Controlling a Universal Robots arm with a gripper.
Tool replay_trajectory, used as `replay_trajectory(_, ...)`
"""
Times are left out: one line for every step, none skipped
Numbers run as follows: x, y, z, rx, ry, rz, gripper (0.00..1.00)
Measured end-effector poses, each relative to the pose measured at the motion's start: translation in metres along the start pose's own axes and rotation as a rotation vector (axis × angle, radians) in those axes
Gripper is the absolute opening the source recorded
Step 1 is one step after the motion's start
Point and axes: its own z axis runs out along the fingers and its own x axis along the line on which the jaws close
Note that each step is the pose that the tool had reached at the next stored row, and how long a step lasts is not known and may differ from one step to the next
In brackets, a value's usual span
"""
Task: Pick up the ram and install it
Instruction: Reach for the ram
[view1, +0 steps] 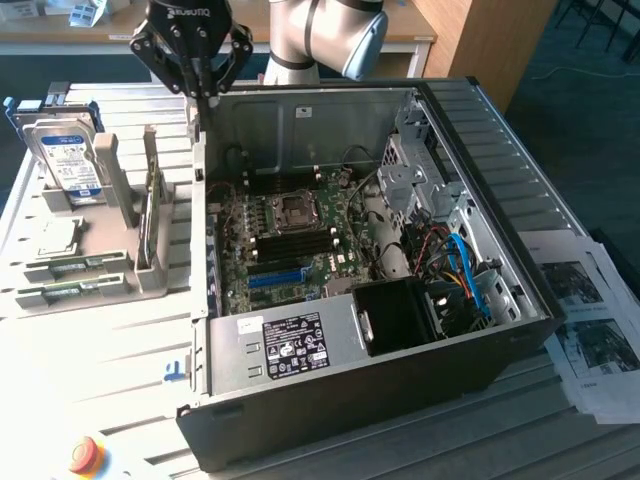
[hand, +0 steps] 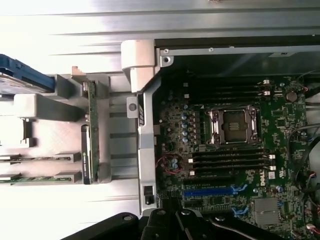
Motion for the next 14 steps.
replay_trajectory(0.003,-0.0002,0.0000,0.0000,0.0002,0.000,0.10)
replay_trajectory(0.005,-0.0004,-0.0001,0.0001,0.0005,0.000,0.10)
replay_trajectory(0.008,-0.0006,-0.0001,0.0001,0.0007,0.000,0.10)
replay_trajectory(0.010,-0.0008,-0.0001,0.0001,0.0008,0.000,0.10)
replay_trajectory(0.013,-0.0010,-0.0002,0.0001,0.0011,0.000,0.10)
replay_trajectory(0.016,-0.0012,-0.0003,0.0001,0.0012,0.000,0.10)
replay_trajectory(0.019,-0.0014,-0.0002,0.0000,0.0014,0.000,0.10)
replay_trajectory(0.021,-0.0016,-0.0003,0.0001,0.0016,0.000,0.10)
replay_trajectory(0.024,-0.0018,-0.0004,0.0002,0.0019,0.000,0.10)
replay_trajectory(0.027,-0.0020,-0.0005,0.0002,0.0021,0.000,0.10)
replay_trajectory(0.029,-0.0023,-0.0005,0.0002,0.0022,0.000,0.10)
replay_trajectory(0.032,-0.0024,-0.0005,0.0002,0.0024,0.000,0.10)
replay_trajectory(0.035,-0.0027,-0.0005,0.0002,0.0026,0.000,0.10)
replay_trajectory(0.038,-0.0029,-0.0006,0.0003,0.0028,0.000,0.10)
